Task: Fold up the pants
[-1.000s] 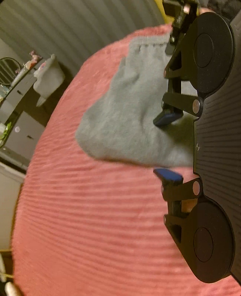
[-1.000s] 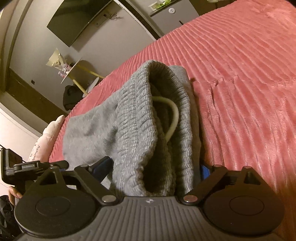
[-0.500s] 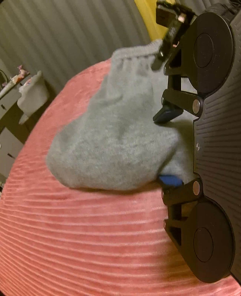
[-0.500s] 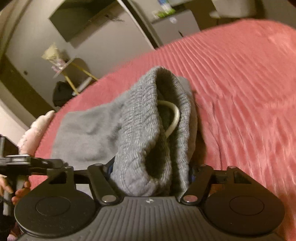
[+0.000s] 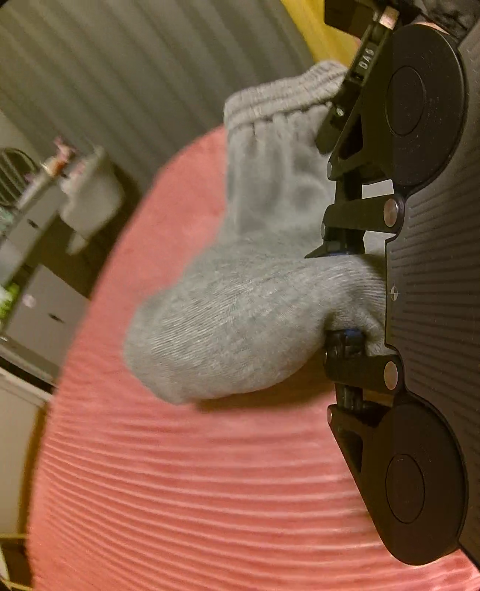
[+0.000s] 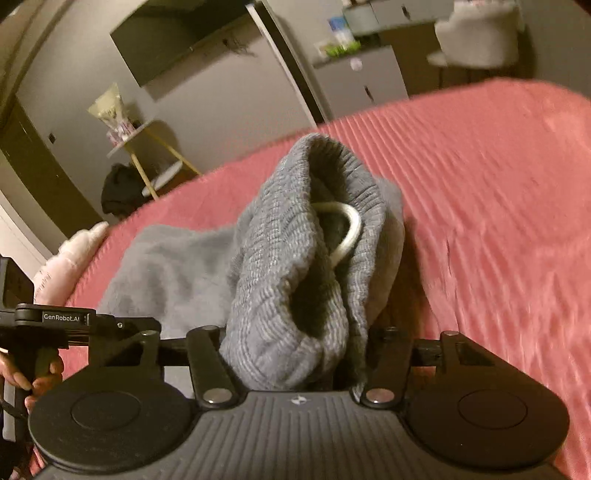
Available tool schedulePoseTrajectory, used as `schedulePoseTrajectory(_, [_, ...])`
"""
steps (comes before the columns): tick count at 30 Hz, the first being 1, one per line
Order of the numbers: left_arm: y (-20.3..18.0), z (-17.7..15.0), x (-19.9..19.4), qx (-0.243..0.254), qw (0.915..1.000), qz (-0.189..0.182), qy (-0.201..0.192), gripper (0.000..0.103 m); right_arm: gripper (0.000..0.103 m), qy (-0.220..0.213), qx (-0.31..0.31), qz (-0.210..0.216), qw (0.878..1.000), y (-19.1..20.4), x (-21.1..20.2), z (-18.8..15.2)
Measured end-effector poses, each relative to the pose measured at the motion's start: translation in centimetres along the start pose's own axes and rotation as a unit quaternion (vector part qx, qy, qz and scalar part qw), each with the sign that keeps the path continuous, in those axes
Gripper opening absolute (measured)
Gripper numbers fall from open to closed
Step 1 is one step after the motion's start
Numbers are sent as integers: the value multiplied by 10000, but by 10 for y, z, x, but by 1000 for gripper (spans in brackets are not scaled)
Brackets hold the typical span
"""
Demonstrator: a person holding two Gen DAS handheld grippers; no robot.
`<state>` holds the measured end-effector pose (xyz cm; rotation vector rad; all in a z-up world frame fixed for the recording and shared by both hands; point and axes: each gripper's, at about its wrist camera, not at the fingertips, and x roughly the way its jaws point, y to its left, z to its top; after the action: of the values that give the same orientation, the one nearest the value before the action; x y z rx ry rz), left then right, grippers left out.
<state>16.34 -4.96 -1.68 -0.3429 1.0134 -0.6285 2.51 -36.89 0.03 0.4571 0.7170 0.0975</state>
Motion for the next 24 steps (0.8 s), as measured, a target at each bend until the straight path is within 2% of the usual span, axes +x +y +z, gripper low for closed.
schedulePoseTrajectory(3, [-18,16,-15,228,9991,-123,-331,34,55,-225,76,165,9996,9,-4,20])
schedulePoseTrajectory(4, [-23,23,-21,349,9982,-94,-483,34,55,-307,102,185,9993,12,-5,28])
schedulePoseTrajectory(6, [-24,34,-27,274,9968,31,-756,36,56,-498,182,257,9983,12,-4,38])
schedulePoseTrajectory(7, [-22,40,-29,175,9958,178,-883,43,56,-629,293,286,9972,8,-4,45])
schedulePoseTrajectory(8, [-18,45,-30,85,9938,461,-1007,56,60,-723,375,254,9964,5,-1,50])
schedulePoseTrajectory(9, [-13,49,-31,-1,9909,842,-1049,59,72,-778,392,72,9962,0,2,54])
schedulePoseTrajectory(10, [-7,49,-33,-93,9883,1100,-1051,62,80,-803,373,-389,9953,-4,4,56])
schedulePoseTrajectory(11, [-3,48,-33,-133,9880,1191,-974,67,90,-907,310,-935,9910,-5,2,57])
schedulePoseTrajectory(12, [1,43,-33,-124,9892,1188,-852,70,90,-1035,212,-1304,9858,-6,-1,56])
schedulePoseTrajectory(14, [5,27,-30,-11,9891,1287,-718,77,92,-980,222,-1238,9872,-11,-3,51])
schedulePoseTrajectory(16, [8,12,-21,118,9887,1399,-521,78,93,-726,451,-1195,9892,-17,4,44])
schedulePoseTrajectory(19, [13,-10,2,62,9892,1463,18,78,93,-463,469,-1241,9901,-17,19,37])
schedulePoseTrajectory(21, [15,-23,15,115,9851,1687,319,80,93,-285,339,-1384,9894,-19,28,25])
schedulePoseTrajectory(22, [16,-28,16,228,9828,1804,313,86,93,-148,157,-1644,9862,-19,33,20])
schedulePoseTrajectory(23, [13,-29,17,360,9810,1883,280,88,96,17,-113,-1953,9807,-19,41,12])
schedulePoseTrajectory(24, [11,-29,15,472,9790,1963,288,88,98,78,-370,-2060,9778,-17,44,4])
